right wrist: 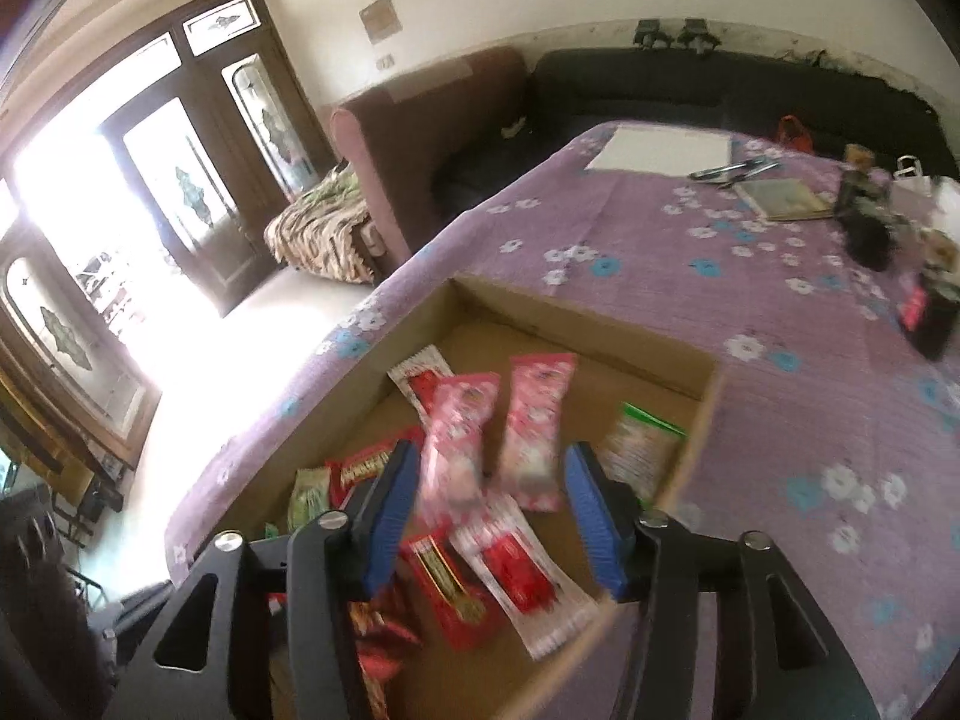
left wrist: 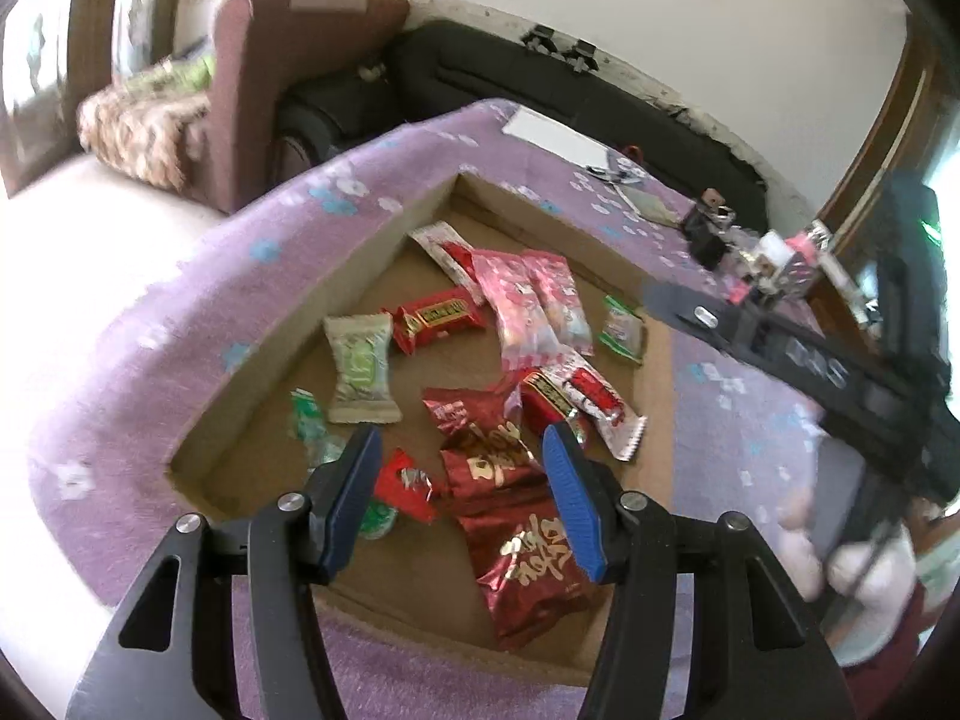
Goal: Organize snacks
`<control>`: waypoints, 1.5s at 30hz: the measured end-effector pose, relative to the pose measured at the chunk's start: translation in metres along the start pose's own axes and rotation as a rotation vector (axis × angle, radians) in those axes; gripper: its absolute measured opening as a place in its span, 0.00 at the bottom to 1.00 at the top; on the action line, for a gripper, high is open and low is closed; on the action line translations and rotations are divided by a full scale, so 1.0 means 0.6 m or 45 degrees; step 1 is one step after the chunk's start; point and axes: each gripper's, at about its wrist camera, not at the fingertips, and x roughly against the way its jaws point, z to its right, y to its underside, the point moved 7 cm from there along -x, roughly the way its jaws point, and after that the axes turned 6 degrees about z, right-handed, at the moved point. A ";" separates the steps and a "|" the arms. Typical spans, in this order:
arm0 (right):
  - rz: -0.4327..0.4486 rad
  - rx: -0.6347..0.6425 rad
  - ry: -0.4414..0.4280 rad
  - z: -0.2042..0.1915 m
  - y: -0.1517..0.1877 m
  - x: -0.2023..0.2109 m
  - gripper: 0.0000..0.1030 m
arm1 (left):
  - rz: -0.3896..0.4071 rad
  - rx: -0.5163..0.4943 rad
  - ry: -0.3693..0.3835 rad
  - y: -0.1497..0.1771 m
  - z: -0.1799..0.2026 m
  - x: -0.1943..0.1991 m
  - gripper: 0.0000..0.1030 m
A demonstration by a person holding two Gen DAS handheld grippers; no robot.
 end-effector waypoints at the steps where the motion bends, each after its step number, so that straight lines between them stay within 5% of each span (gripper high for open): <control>1: 0.012 0.000 0.009 0.006 0.004 0.012 0.57 | 0.037 -0.037 -0.069 -0.002 0.004 0.008 0.53; 3: 0.040 0.003 0.040 0.023 0.020 0.041 0.58 | 0.113 -0.102 -0.166 -0.005 0.014 0.025 0.56; 6: 0.069 0.003 0.085 0.047 0.047 0.080 0.61 | 0.210 -0.145 -0.235 -0.011 0.032 0.048 0.76; 10: 0.098 0.035 0.134 0.063 0.077 0.117 0.63 | 0.272 -0.182 -0.236 -0.014 0.063 0.065 0.79; 21: 0.162 0.181 0.220 0.066 0.136 0.183 0.74 | 0.187 -0.271 -0.227 0.017 0.134 0.055 0.79; 45: 0.079 0.069 0.261 0.129 0.194 0.191 0.76 | 0.013 -0.290 -0.178 0.066 0.168 0.016 0.79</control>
